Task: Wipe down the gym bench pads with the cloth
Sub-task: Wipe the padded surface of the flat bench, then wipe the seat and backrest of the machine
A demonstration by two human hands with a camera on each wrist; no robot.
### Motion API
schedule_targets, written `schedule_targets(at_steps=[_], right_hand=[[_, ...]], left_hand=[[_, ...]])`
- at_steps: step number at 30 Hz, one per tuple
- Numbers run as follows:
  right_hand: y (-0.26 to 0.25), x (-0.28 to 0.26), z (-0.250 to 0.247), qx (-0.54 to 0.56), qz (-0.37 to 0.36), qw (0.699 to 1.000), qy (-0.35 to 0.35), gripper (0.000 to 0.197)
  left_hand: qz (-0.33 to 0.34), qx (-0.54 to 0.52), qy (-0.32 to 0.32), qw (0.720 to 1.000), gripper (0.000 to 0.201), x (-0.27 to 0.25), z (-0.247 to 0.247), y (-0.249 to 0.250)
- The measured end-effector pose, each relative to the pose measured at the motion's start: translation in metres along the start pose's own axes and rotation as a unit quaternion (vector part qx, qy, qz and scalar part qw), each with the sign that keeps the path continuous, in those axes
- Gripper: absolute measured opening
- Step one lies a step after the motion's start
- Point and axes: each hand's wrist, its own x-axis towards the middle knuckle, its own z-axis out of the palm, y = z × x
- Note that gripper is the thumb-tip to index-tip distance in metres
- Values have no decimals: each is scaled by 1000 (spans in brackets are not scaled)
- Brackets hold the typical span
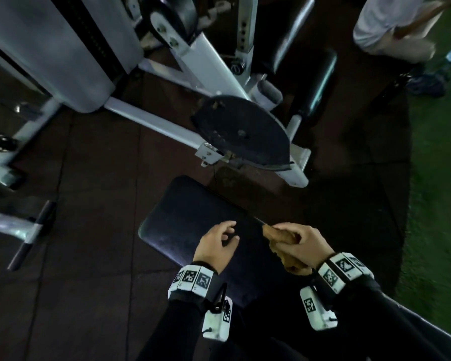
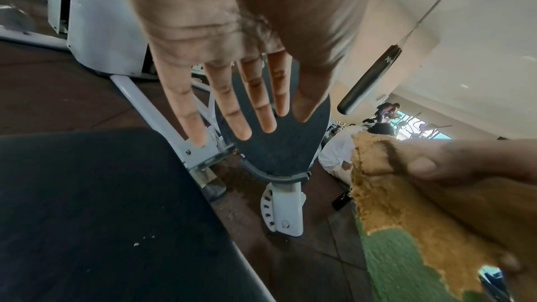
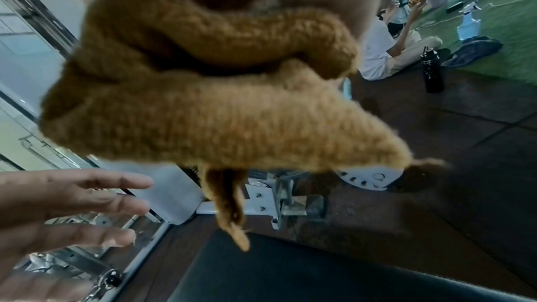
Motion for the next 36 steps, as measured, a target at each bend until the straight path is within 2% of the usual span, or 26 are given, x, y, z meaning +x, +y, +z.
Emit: schedule_targets(at_steps=[7, 15, 23, 27, 36], right_hand=[[-35, -47, -9, 3, -65, 998, 4, 43], [-56, -80, -17, -12, -90, 996, -19, 40], [-83, -88, -9, -70, -153, 984, -66, 38], [-101, -88, 3, -82, -174, 975, -112, 38], [-152, -83, 65, -132, -215, 945, -210, 41]], left_hand=[[27, 12, 10, 1000, 35, -44, -27, 39], [27, 13, 29, 999, 34, -95, -47, 56], [-21, -17, 119, 993, 35, -148, -56, 43], [-45, -20, 158, 986, 34, -170, -66, 31], [-122, -77, 267, 953, 28, -228, -106, -3]])
